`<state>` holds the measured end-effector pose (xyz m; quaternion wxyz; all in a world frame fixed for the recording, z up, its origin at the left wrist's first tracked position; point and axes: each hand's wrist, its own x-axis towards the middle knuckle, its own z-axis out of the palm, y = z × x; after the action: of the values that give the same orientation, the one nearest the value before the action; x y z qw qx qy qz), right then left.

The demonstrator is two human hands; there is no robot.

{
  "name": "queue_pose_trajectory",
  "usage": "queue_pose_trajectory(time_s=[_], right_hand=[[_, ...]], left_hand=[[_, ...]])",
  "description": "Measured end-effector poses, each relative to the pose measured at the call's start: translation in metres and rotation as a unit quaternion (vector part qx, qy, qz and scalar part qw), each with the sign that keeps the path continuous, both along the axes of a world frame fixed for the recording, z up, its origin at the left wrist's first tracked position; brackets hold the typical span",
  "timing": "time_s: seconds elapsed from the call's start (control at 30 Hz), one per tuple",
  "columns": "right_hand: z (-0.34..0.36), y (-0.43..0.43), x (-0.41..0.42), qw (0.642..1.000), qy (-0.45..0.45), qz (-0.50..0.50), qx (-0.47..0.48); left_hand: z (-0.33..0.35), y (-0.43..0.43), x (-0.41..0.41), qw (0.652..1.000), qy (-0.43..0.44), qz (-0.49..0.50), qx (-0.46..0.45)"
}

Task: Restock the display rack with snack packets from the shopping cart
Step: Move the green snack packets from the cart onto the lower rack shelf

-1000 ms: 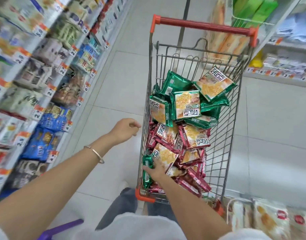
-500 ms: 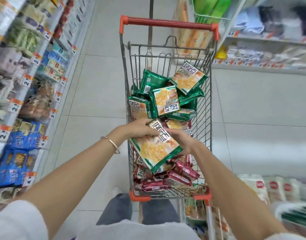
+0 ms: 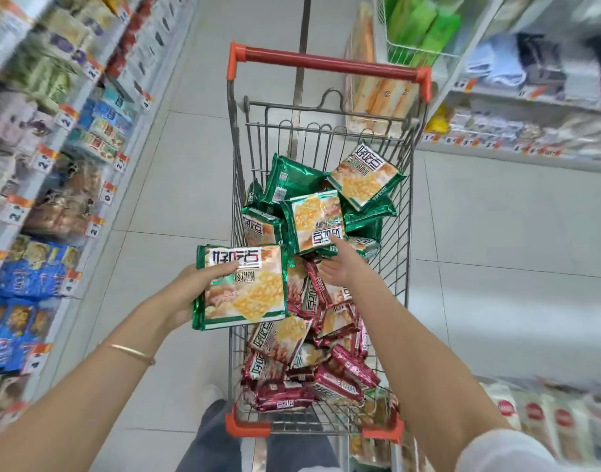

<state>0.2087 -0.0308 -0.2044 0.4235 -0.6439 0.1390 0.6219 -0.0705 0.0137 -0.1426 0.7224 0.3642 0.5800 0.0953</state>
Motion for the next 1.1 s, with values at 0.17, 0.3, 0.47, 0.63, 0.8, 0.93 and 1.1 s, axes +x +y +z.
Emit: queue_pose_trajectory(time_s=[0.17, 0.3, 0.47, 0.63, 0.8, 0.93, 1.1], right_hand=[[-0.01, 0.034, -0.028, 0.993, 0.104, -0.058, 0.003], [-0.002, 0.018, -0.03, 0.997, 0.007, -0.023, 0.069], [0.047, -0.033, 0.004, 0.961, -0.193, 0.138, 0.144], [0.118, -0.092, 0.017, 0.927, -0.182, 0.2, 0.258], [0.134, -0.149, -0.014, 0.936, -0.224, 0.044, 0.269], [0.148, -0.221, -0.053, 0.931, -0.238, 0.007, 0.277], [0.164, -0.322, -0.109, 0.915, -0.325, -0.033, 0.237]], left_hand=[[0.005, -0.002, 0.005, 0.997, 0.014, 0.07, 0.016], [0.017, 0.002, 0.01, 0.996, 0.054, 0.07, 0.004], [0.022, 0.001, 0.015, 0.996, 0.079, 0.026, -0.004], [-0.017, 0.022, 0.023, 0.995, 0.066, -0.067, 0.015], [-0.026, 0.01, 0.045, 0.99, -0.011, -0.142, 0.006], [0.014, -0.045, 0.041, 0.984, -0.019, -0.171, 0.039], [0.106, -0.167, 0.028, 0.948, -0.075, -0.309, 0.0]])
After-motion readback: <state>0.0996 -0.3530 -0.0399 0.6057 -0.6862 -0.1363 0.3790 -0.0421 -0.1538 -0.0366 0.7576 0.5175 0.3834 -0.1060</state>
